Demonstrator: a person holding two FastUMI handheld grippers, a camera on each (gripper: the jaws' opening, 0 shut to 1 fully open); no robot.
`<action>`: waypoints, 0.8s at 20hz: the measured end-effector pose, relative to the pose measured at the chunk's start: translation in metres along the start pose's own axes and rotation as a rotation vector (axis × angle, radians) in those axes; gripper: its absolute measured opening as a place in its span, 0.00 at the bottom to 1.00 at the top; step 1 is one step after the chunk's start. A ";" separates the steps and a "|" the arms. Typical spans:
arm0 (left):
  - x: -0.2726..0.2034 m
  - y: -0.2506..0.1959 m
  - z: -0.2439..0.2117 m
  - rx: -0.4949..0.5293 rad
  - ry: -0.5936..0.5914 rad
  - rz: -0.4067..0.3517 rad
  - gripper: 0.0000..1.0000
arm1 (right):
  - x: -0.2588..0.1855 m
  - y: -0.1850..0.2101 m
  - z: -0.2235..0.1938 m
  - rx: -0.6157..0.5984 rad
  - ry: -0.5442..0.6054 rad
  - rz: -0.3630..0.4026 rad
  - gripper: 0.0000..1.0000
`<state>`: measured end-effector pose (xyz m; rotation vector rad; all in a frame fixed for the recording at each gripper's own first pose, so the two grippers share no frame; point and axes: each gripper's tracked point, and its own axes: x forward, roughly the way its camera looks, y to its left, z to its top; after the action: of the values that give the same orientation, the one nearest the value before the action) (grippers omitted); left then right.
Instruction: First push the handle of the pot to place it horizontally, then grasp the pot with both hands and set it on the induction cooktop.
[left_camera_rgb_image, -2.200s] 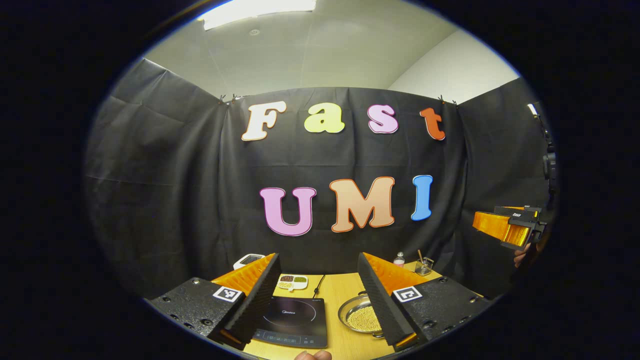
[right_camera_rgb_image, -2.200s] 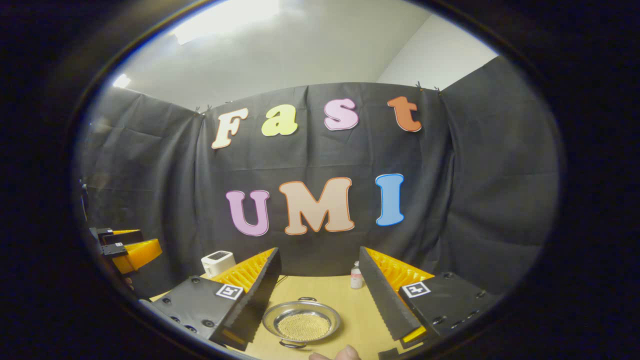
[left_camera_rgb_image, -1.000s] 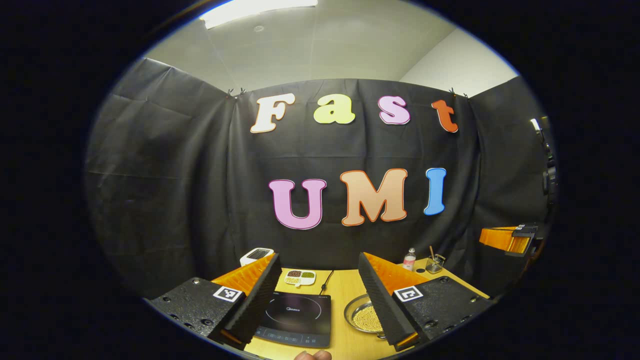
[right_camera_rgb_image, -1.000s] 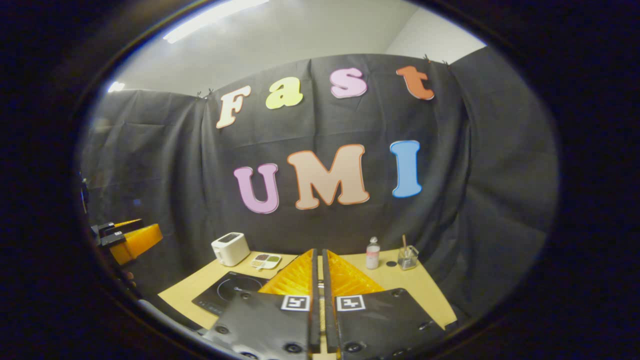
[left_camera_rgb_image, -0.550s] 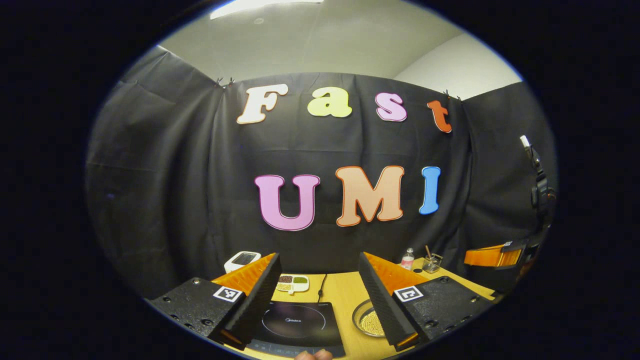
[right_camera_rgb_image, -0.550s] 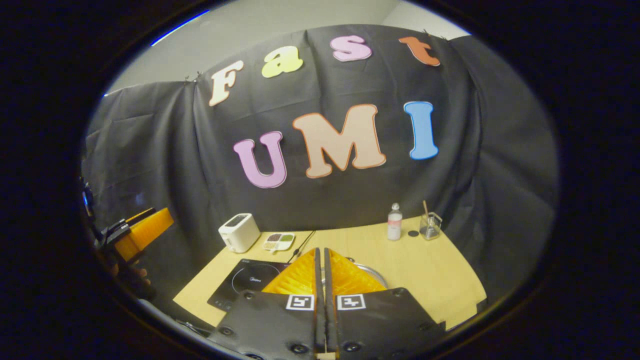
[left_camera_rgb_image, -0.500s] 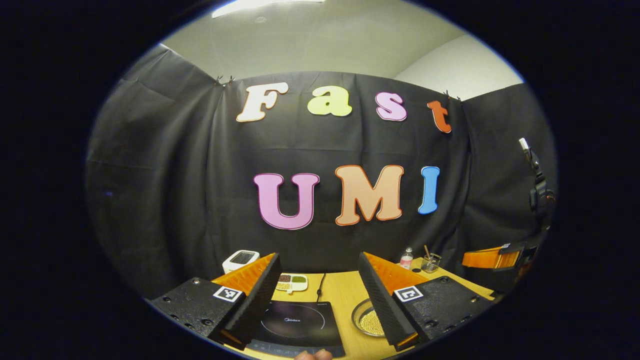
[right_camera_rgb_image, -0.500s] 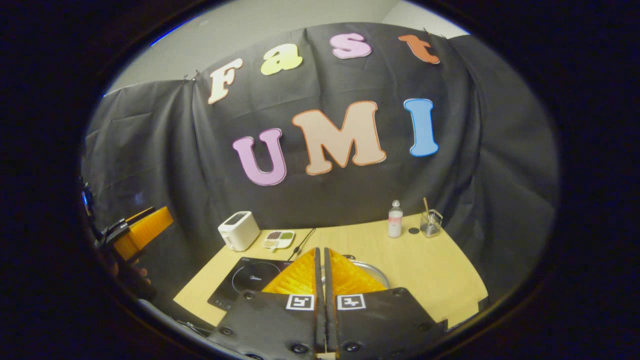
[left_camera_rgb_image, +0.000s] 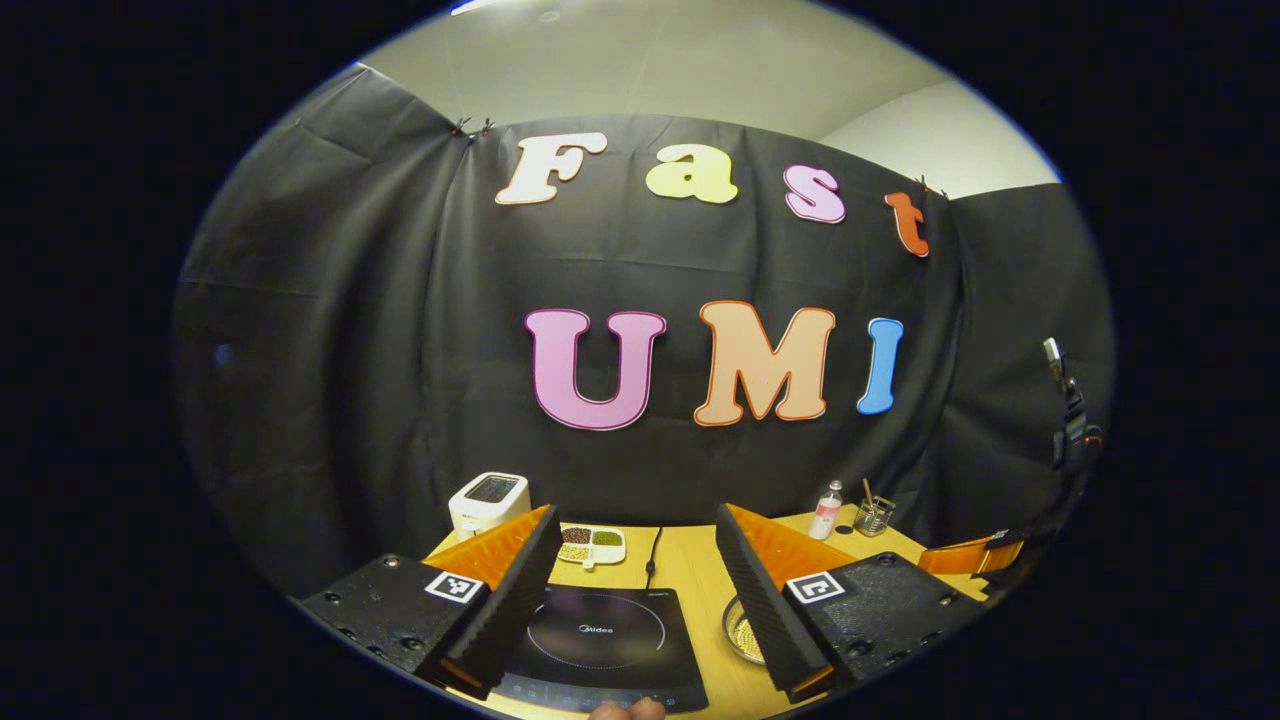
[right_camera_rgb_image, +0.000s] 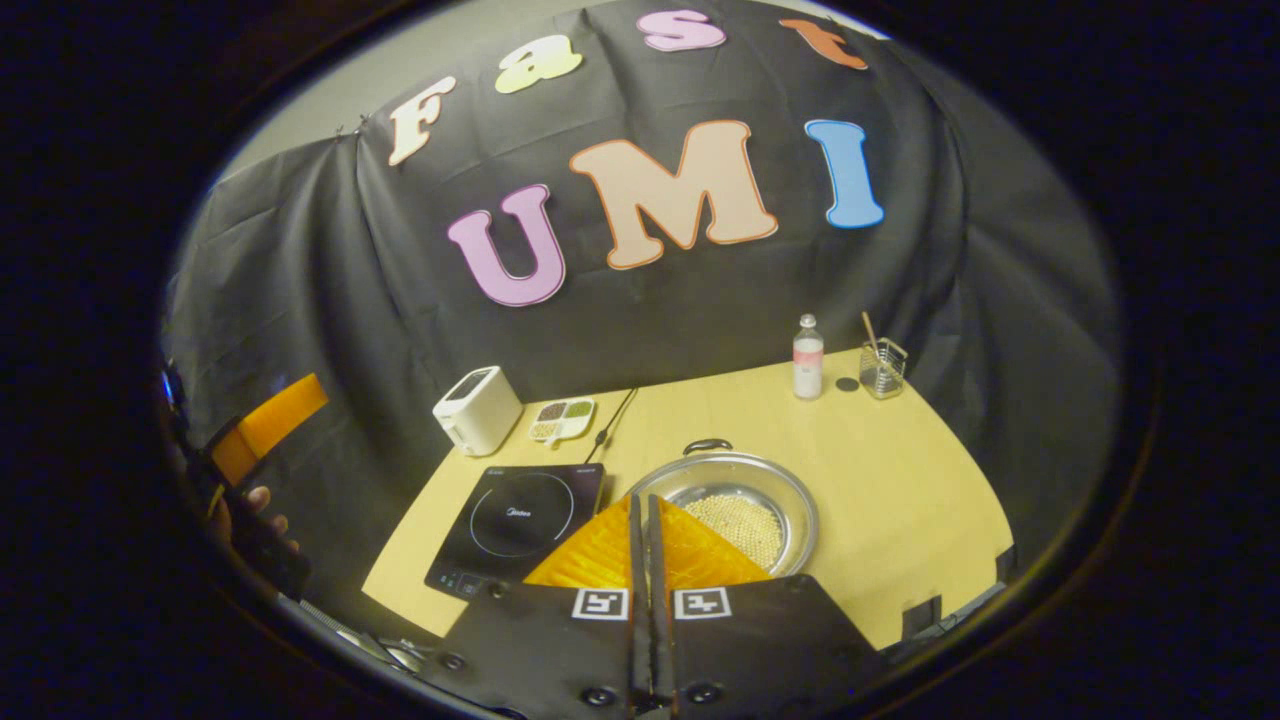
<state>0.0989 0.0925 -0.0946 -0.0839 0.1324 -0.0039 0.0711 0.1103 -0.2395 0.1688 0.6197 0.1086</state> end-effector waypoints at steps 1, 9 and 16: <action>0.000 0.002 -0.005 0.002 0.016 0.008 0.94 | 0.005 0.000 -0.009 0.014 0.020 0.008 0.02; 0.004 0.020 -0.023 -0.033 0.055 0.096 0.94 | 0.040 -0.007 -0.067 -0.011 0.187 0.052 0.02; 0.005 0.030 -0.036 -0.054 0.089 0.139 0.94 | 0.060 -0.012 -0.125 0.000 0.347 0.072 0.00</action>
<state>0.0993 0.1194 -0.1330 -0.1282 0.2268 0.1351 0.0470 0.1237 -0.3765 0.1732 0.9597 0.2101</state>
